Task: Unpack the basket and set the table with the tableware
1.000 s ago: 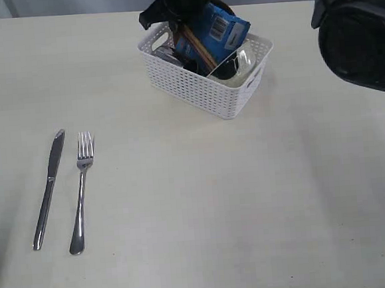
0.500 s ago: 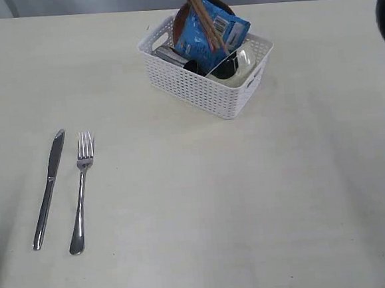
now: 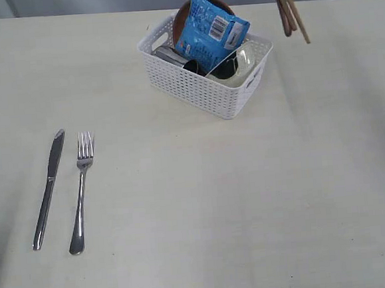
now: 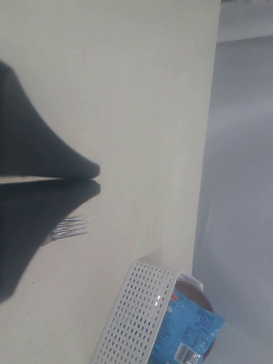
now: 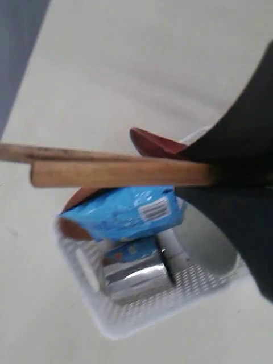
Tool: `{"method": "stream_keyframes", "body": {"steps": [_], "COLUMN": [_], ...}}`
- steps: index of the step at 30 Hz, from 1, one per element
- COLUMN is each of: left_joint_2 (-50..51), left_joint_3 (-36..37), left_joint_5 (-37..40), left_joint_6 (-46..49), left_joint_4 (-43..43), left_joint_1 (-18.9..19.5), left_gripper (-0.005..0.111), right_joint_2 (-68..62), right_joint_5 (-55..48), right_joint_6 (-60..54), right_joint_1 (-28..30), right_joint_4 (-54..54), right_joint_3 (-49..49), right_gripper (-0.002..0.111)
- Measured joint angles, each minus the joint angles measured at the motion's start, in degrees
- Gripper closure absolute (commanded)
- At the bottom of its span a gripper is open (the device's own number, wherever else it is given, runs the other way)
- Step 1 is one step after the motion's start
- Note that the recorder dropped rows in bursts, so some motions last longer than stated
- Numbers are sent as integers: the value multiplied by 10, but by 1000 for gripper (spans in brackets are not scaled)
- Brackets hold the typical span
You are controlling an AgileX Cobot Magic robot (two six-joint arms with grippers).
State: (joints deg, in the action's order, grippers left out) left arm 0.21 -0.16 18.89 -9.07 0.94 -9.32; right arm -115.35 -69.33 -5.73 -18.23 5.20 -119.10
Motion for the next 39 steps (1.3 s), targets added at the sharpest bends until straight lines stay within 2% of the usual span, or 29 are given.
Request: {"method": "stream_keyframes", "body": {"steps": [9, 17, 21, 28, 30, 31, 33, 39], "left_joint_2": [0, 0, 0, 0, 0, 0, 0, 0], "left_joint_3": [0, 0, 0, 0, 0, 0, 0, 0], "left_joint_5": [0, 0, 0, 0, 0, 0, 0, 0], "left_joint_6": [0, 0, 0, 0, 0, 0, 0, 0], "left_joint_4": [0, 0, 0, 0, 0, 0, 0, 0], "left_joint_1": [0, 0, 0, 0, 0, 0, 0, 0], "left_gripper": [107, 107, 107, 107, 107, 107, 107, 107], "right_joint_2": [6, 6, -6, -38, -43, -44, -53, -55], "right_joint_5": [9, 152, 210, 232, 233, 234, 243, 251], "right_joint_6": [32, 38, 39, 33, 27, 24, 9, -7], "right_joint_1": [118, 229, 244, 244, 244, 244, 244, 244], "right_joint_4": [0, 1, 4, 16, 22, 26, 42, 66], "right_joint_3": [190, 383, 431, 434, 432, 431, 430, 430], "right_gripper": [109, 109, 108, 108, 95, 83, 67, 66]}}
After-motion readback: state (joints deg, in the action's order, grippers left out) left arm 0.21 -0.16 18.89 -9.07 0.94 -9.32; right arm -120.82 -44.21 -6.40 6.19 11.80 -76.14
